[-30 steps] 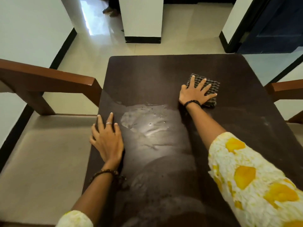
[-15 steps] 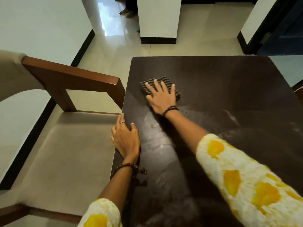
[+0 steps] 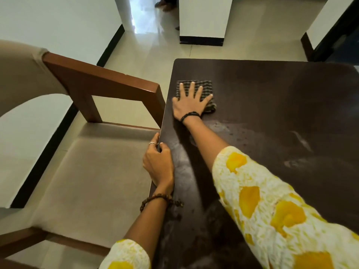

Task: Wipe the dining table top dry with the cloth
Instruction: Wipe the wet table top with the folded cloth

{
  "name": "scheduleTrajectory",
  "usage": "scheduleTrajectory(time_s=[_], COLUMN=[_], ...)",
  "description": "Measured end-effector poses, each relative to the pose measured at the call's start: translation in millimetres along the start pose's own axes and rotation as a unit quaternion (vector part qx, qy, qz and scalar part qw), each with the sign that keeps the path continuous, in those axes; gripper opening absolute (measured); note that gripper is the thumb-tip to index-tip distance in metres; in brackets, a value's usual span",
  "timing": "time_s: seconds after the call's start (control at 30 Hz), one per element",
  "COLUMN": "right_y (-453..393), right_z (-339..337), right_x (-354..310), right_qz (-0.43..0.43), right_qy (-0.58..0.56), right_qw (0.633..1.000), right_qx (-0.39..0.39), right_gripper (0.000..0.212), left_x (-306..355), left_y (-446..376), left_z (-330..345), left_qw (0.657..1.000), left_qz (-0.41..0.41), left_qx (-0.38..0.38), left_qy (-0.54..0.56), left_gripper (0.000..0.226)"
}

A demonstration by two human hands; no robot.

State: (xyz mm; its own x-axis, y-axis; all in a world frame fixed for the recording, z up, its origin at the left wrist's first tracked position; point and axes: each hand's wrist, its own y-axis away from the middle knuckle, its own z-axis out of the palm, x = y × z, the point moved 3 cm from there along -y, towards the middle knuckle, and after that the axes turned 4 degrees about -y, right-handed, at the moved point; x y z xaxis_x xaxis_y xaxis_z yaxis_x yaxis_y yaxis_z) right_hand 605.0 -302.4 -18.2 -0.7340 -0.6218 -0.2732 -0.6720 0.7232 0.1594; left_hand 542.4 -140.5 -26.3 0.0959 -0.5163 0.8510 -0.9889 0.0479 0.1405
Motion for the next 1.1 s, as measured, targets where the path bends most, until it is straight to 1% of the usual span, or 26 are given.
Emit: scheduleTrajectory(time_s=[0.1,0.2,0.27,0.33,0.47,0.57,0.7,0.77,0.83,0.9,1.0,1.03,1.1], right_y=[21.2,55.5,71.1,65.9,28.3,24.5,56.1,62.7,61.8,59.3,58.0,59.2,59.9], right_z=[9.2,9.7,10.1,9.0,7.9,12.4,14.6,8.0,-3.2,-17.2,-40.0,-44.9,-45.5], right_x=[-14.9,3.0,13.9,13.8,-11.7,-25.8,-14.5,7.8,44.7,94.6,168.7,181.9,184.5], right_qz=[-0.096,-0.18,-0.207,-0.202,-0.136,-0.089,-0.117,-0.117,-0.082,-0.021,0.091,0.123,0.16], right_qy=[0.027,0.053,0.064,0.064,0.034,0.021,0.016,0.018,0.011,0.0,-0.023,-0.028,-0.028], right_qw=[0.995,0.982,0.976,0.977,0.988,0.994,0.992,0.993,0.997,1.0,0.995,0.992,0.986], right_qx=[-0.023,-0.019,-0.016,-0.018,-0.056,-0.063,-0.044,-0.024,-0.005,0.011,0.019,0.02,0.027], right_gripper=[0.056,0.055,0.054,0.054,0.057,0.058,0.058,0.058,0.058,0.058,0.058,0.058,0.058], left_x=[-1.2,-3.8,-1.4,1.0,2.3,3.3,3.0,0.2,-2.5,-4.1,-4.2,-3.2,-2.1], left_y=[0.8,0.5,1.3,1.8,1.0,3.2,5.4,4.1,2.6,3.0,4.7,5.0,5.5], left_z=[-1.7,-2.4,-3.0,-4.4,-5.4,-5.8,-5.5,-4.9,-3.3,-2.1,-0.6,-0.8,-0.5], left_qw=[1.0,1.0,1.0,1.0,0.999,0.999,1.0,0.999,0.999,0.999,1.0,1.0,1.0], left_qz=[0.003,-0.001,-0.002,-0.005,-0.015,-0.014,0.005,0.016,0.029,0.036,0.023,0.023,0.029], left_qx=[-0.001,-0.006,-0.002,0.004,0.008,0.013,-0.011,-0.025,-0.028,-0.023,-0.014,-0.011,-0.006], left_qy=[-0.001,0.001,0.003,0.007,0.029,0.036,0.02,0.015,0.001,-0.016,-0.015,-0.011,-0.008], left_gripper=[0.038,0.047,0.05,0.052,0.056,0.055,0.053,0.053,0.052,0.05,0.046,0.047,0.048])
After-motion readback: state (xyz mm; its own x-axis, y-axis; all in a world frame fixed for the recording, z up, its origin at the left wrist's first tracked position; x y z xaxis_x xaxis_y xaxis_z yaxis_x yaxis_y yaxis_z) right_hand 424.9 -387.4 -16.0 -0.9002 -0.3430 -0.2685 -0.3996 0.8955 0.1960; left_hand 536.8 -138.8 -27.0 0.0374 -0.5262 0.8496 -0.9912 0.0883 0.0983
